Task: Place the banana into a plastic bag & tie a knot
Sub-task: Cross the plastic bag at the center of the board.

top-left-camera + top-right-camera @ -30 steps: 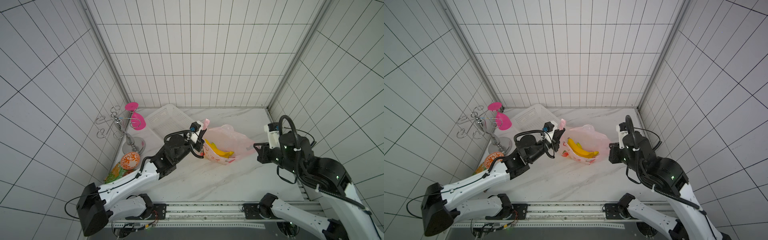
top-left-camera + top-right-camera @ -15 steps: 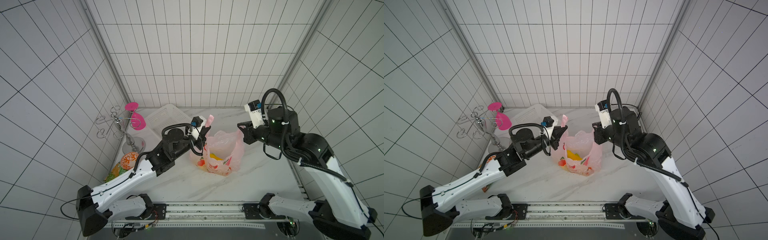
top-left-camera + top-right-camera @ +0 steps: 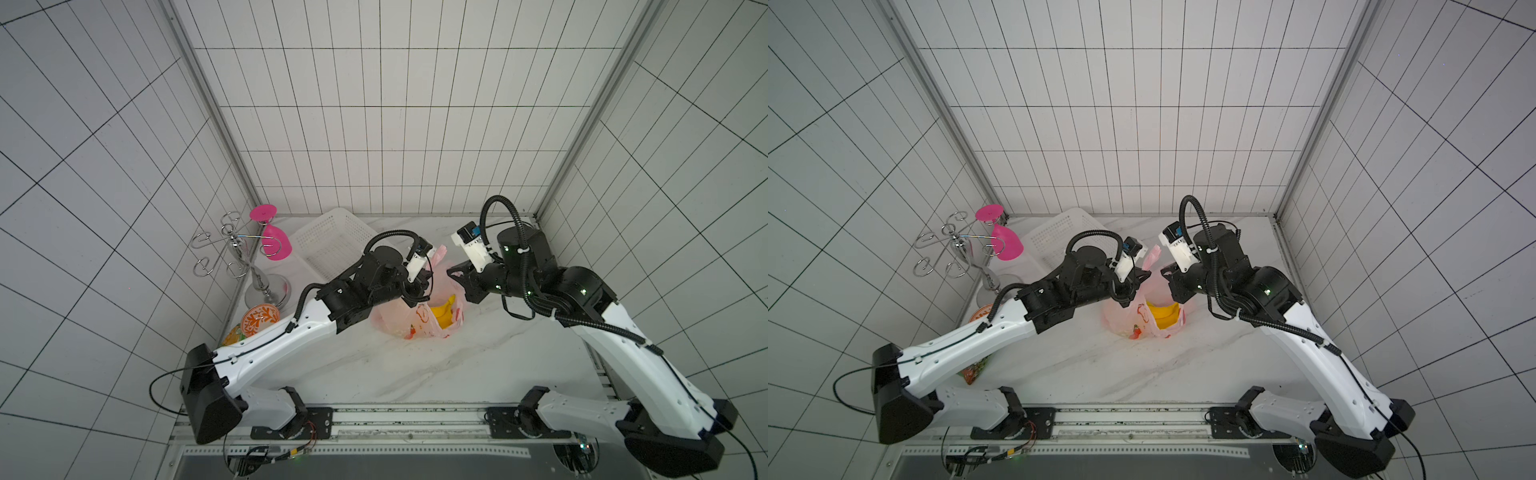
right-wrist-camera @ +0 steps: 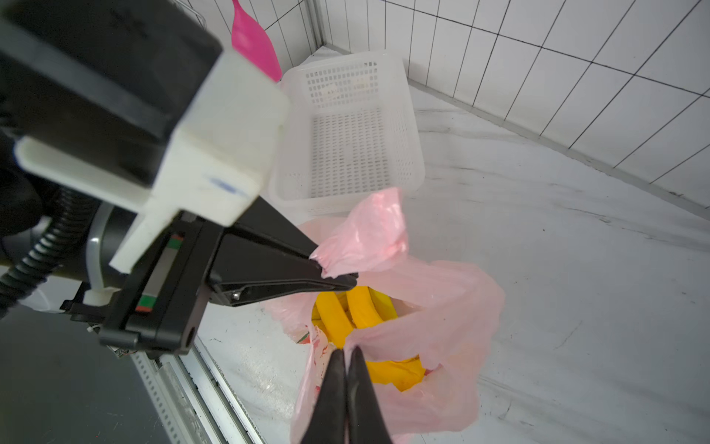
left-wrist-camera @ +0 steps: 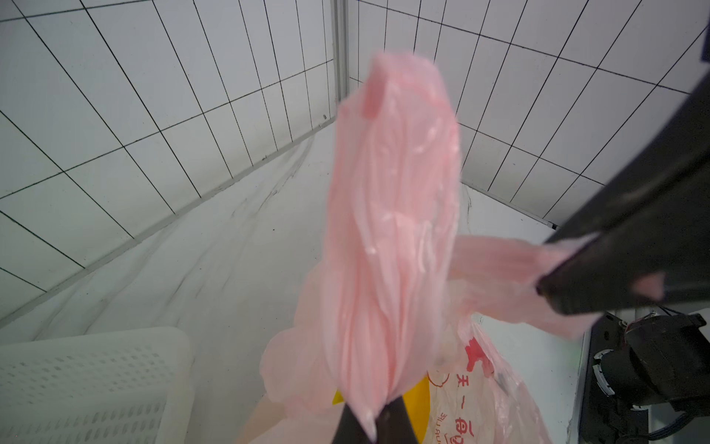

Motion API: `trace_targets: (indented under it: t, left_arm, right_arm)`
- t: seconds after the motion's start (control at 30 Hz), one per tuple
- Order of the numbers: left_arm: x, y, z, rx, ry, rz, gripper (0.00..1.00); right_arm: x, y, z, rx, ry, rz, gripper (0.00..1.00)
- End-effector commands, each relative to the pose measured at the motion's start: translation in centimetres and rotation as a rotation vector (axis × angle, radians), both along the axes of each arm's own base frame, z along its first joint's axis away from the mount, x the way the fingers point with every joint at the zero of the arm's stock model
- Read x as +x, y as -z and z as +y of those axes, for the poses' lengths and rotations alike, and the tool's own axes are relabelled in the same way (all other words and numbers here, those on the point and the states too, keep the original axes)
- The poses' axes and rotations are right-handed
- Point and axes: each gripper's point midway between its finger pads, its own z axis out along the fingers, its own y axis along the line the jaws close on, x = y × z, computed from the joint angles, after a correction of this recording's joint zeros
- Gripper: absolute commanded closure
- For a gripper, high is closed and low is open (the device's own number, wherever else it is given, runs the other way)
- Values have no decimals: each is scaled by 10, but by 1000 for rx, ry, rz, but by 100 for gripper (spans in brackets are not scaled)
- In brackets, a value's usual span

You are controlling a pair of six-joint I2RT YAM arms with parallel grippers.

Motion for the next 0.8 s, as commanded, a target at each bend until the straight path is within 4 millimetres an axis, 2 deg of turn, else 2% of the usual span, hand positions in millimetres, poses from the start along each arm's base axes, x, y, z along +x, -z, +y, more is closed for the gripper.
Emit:
trace_targets:
  t: [0.0,0.17,0.33,0.6,0.77]
  left_arm:
    - [-1,5,-6,31,14,55,100]
    - [-17,21,-19,70,128,105,100]
    - [-36,22,-27,56,245,130,100]
    - [-44,20,-28,41,288,126,100]
    - [-47,20,-25,41,307,94,97]
  right_arm:
    - [-3,7,7,5,-69,-21,100]
    - [-1,4,12,16,-87,-35,100]
    - [-2,18,20,12,-119,1,100]
    - [-18,39,23,30,-178,49,100]
    - [-12,41,17,20,-131,36,100]
